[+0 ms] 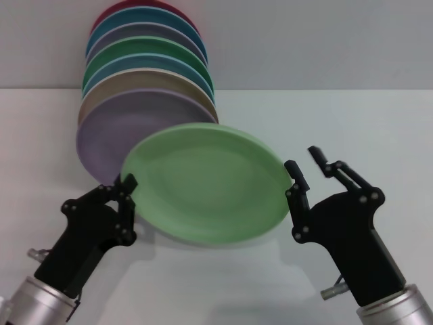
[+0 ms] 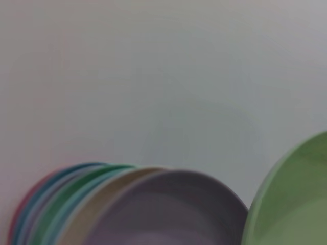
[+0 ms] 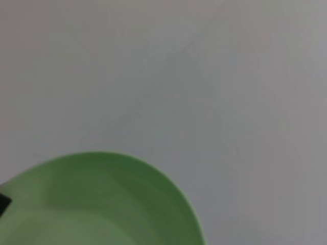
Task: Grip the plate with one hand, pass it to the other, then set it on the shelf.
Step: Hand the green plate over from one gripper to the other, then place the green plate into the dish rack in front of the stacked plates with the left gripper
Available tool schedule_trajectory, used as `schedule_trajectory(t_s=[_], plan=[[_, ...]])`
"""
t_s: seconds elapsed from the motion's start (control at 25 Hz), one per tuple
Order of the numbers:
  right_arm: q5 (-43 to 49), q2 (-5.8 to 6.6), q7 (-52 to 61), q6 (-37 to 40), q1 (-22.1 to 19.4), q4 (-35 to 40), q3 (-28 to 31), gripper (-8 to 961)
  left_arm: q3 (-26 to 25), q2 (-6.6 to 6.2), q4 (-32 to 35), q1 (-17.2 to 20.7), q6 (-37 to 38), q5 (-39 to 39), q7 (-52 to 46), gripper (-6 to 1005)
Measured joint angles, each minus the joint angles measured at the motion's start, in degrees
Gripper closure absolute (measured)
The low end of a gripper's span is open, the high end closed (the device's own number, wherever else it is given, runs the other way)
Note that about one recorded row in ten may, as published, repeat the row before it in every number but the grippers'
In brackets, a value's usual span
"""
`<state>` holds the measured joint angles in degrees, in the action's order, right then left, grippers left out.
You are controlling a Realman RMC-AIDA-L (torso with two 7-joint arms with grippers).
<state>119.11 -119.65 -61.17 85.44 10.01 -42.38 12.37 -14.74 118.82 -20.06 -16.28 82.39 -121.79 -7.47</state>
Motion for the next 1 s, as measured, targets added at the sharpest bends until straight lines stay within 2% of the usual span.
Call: schedule_trajectory(t_s=[0.16, 0.4, 0.68, 1.0], plan=[[0.43, 0.07, 0.00, 3.16, -0.85, -0.38, -0.94, 766, -2.02, -0.25, 0.16, 1.72, 3.56, 0.03, -0.41, 964], [0.48, 0.21, 0.00, 6.53, -1.23, -0.73, -4.34, 605, -6.12, -0.59, 1.16, 3.86, 11.49, 0.08, -0.57, 966], [-0.64, -0.08, 0.62, 3.64, -0.47, 1.61, -4.00, 605, -12.42, -0.46, 5.90, 3.04, 18.58, -0.01, 0.57, 965], [-5.77, -0.14, 0.46, 2.51, 1.37, 3.04, -3.94, 605, -12.28, -0.29, 10.37, -1.46, 19.50, -0.45, 12.93, 965]])
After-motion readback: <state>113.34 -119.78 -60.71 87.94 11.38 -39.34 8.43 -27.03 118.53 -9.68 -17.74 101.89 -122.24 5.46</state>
